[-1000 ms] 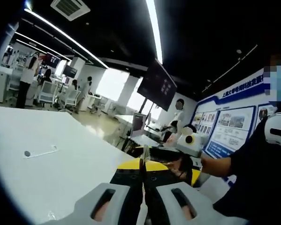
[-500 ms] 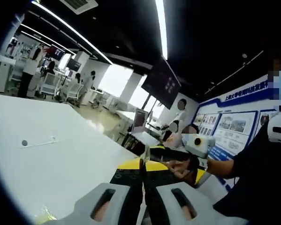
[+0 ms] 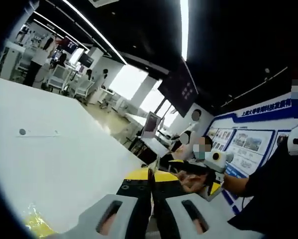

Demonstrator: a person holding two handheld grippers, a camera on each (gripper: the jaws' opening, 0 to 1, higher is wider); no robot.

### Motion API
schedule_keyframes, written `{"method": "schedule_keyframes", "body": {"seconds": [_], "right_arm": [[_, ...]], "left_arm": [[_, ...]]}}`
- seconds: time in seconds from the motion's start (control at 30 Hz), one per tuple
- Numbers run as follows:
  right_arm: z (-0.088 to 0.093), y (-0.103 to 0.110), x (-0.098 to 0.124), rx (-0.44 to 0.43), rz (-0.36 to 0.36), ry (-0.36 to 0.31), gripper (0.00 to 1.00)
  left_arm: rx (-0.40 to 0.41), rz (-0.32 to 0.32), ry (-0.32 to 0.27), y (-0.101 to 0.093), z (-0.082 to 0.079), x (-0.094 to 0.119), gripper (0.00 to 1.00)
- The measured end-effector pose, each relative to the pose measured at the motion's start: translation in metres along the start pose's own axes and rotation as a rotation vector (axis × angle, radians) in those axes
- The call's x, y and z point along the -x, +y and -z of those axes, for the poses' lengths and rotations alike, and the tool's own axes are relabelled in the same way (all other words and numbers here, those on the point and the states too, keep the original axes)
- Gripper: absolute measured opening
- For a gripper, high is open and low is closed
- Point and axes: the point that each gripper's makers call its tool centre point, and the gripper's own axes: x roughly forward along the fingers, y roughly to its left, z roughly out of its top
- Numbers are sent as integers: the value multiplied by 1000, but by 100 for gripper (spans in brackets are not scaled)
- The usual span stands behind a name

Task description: Compare the silicone blocks by pressing each to a similar depth, holding the contact briefly, and releasing to observe deformation and rebound differences across the visible hardness samples.

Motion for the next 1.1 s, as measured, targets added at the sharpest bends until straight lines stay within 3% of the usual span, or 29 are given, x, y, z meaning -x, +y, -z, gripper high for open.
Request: {"method": "schedule_keyframes", "body": {"seconds": [0.23,0.47,0.53,0.73,0.9,0.97,1.1], "right_arm": [[15,1,7,1,-6,47,89],[15,-1,13,-14,1,43,86],[17,-4,15,-23,3,42,85],[25,-10,22,-42,25,63,83],[31,-13,25,-64,34,75,82],[32,-16,25,-71,36,82,81],[30,-22,25,-69,57,72,81]], "left_arm": [[88,8,14,15,34,-19,0],[286,-6,-8,35,76,-39,0],[392,2,-40,41,86,-43,0],[530,-49,-121,70,105,-43,0],[603,-156,-244,106,101,-35,0],[708,-215,-337,132,102,-27,0],[812,-327,-438,174,111,-15,0]]}}
